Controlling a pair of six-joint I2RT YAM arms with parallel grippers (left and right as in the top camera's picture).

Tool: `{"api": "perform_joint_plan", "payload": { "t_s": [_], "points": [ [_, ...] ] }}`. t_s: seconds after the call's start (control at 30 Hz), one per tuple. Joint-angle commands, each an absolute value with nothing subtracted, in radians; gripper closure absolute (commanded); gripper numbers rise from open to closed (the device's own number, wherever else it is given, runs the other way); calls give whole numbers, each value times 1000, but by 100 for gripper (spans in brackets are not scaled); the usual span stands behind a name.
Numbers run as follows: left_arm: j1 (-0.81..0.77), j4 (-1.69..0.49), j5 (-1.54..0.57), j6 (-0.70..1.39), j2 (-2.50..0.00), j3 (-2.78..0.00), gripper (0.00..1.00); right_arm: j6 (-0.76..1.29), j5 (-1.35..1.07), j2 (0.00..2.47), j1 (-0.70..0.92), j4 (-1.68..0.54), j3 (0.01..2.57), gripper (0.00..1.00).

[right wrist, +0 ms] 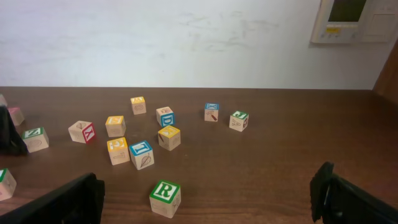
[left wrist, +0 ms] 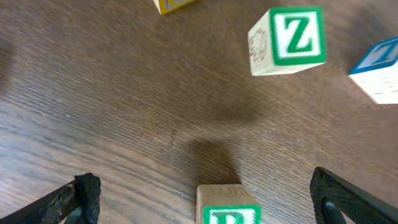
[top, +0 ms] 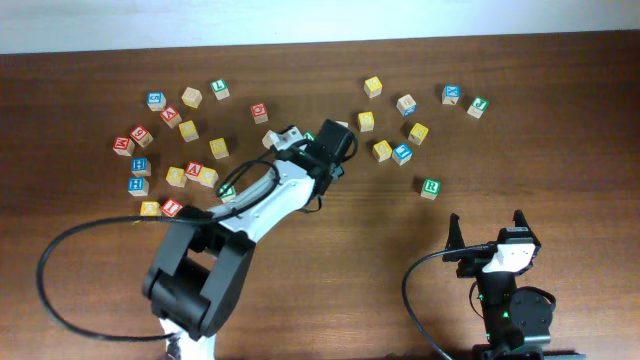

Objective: Spell out RSS

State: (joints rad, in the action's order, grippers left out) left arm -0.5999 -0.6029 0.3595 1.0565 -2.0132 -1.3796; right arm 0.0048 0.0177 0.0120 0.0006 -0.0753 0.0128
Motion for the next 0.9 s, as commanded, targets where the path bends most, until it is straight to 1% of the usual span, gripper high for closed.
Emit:
{"api": "perform_joint_plan", "payload": {
  "t_s": [0.0, 0.27, 0.63, 0.73, 0.87],
  "points": [
    [-600, -581, 336, 1065, -2040, -1390, 1, 15, 12, 4, 6, -81, 6, 2],
    [-602, -580, 239, 1065, -2040, -1390, 1, 15, 12, 4, 6, -81, 6, 2],
    [-609, -575, 239, 1065, -2048, -1390, 1, 15, 12, 4, 6, -81, 6, 2],
    [-622, -575, 246, 1065, -2048, -1390, 1, 15, 12, 4, 6, -81, 6, 2],
    [-639, -576, 340, 1065, -2049, -1390, 1, 15, 12, 4, 6, -81, 6, 2]
  ]
}}
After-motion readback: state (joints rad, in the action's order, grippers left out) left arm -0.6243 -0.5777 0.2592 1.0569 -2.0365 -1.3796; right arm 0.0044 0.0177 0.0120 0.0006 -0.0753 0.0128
